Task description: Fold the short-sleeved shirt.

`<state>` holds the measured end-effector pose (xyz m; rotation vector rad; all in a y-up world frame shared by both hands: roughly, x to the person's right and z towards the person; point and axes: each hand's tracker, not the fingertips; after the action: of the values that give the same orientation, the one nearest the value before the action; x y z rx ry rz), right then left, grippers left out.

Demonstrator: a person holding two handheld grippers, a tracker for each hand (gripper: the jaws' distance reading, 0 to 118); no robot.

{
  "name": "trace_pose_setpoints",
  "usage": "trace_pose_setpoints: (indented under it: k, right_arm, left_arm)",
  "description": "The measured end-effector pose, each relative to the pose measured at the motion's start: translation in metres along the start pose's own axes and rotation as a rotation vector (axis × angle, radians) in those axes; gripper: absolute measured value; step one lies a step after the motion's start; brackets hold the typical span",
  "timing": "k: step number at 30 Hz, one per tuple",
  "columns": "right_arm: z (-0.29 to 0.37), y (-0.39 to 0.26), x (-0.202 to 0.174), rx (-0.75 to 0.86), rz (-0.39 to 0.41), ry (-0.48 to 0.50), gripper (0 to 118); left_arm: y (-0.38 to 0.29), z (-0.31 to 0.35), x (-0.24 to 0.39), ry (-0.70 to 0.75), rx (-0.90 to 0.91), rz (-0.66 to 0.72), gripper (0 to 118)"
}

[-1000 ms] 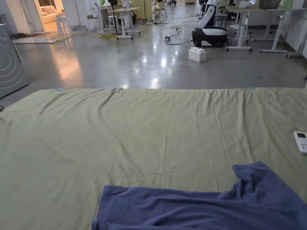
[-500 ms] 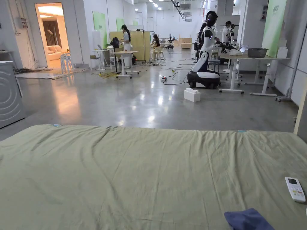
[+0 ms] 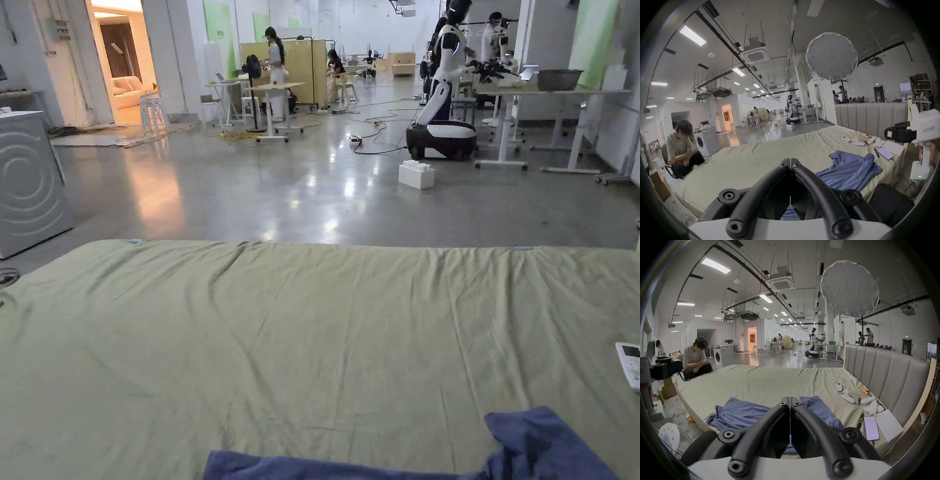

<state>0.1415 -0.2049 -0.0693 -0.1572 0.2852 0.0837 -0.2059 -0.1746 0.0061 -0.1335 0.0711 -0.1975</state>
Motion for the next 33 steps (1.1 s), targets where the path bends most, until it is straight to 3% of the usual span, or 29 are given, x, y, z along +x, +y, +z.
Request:
trace_pose_setpoints:
  k: [1, 2, 7, 12, 15, 16, 17, 19, 20, 22, 24, 26, 28, 31, 33]
  right_arm:
    - [0.0, 0.001, 0.001, 0.004, 0.013, 0.007, 0]
    - [-0.002, -0.005, 0.001, -0.049, -0.057, 0.029, 0]
    - [-0.006, -0.01, 0.002, -0.033, -0.077, 0.038, 0]
    - [-0.019, -0.03, 0.011, -0.127, -0.12, 0.066, 0]
    - [-0.025, -0.041, 0.018, -0.186, -0.13, 0.071, 0]
    - [-0.027, -0.044, 0.019, -0.202, -0.135, 0.064, 0]
    - [-0.028, -0.048, 0.021, -0.223, -0.144, 0.059, 0]
    - [-0.031, -0.057, 0.025, -0.263, -0.165, 0.047, 0]
    - [-0.03, -0.06, 0.028, -0.279, -0.17, 0.04, 0]
    - [-0.028, -0.066, 0.031, -0.314, -0.171, 0.027, 0]
    - [-0.022, -0.071, 0.034, -0.344, -0.161, 0.014, 0]
    - [-0.018, -0.076, 0.038, -0.376, -0.144, 0.007, 0]
    - [-0.013, -0.081, 0.042, -0.398, -0.132, -0.01, 0]
    - [-0.011, -0.088, 0.05, -0.417, -0.148, -0.022, 0]
    - [-0.016, -0.092, 0.055, -0.434, -0.187, -0.017, 0]
  left_arm:
    - [0.005, -0.004, -0.006, -0.017, -0.012, 0.017, 0]
    - [0.004, -0.008, -0.009, -0.024, -0.02, 0.046, 0]
    - [0.001, -0.05, -0.034, -0.074, -0.103, 0.182, 0]
    - [-0.053, -0.156, -0.096, -0.081, -0.268, 0.484, 0]
    - [-0.08, -0.226, -0.106, -0.069, -0.372, 0.469, 0]
    - [-0.089, -0.253, -0.11, -0.055, -0.404, 0.439, 7]
    - [-0.104, -0.281, -0.108, -0.065, -0.486, 0.427, 24]
    - [-0.13, -0.328, -0.103, -0.043, -0.603, 0.372, 76]
    - [-0.145, -0.35, -0.104, -0.08, -0.653, 0.377, 85]
    - [-0.167, -0.386, -0.106, -0.05, -0.717, 0.403, 85]
    - [-0.182, -0.405, -0.098, 0.0, -0.769, 0.315, 84]
    - [-0.197, -0.418, -0.09, 0.017, -0.866, 0.259, 65]
    - [-0.203, -0.418, -0.087, 0.039, -0.885, 0.275, 59]
    - [-0.191, -0.414, -0.076, 0.044, -0.86, 0.262, 23]
    - [-0.185, -0.415, -0.066, 0.029, -0.864, 0.182, 16]
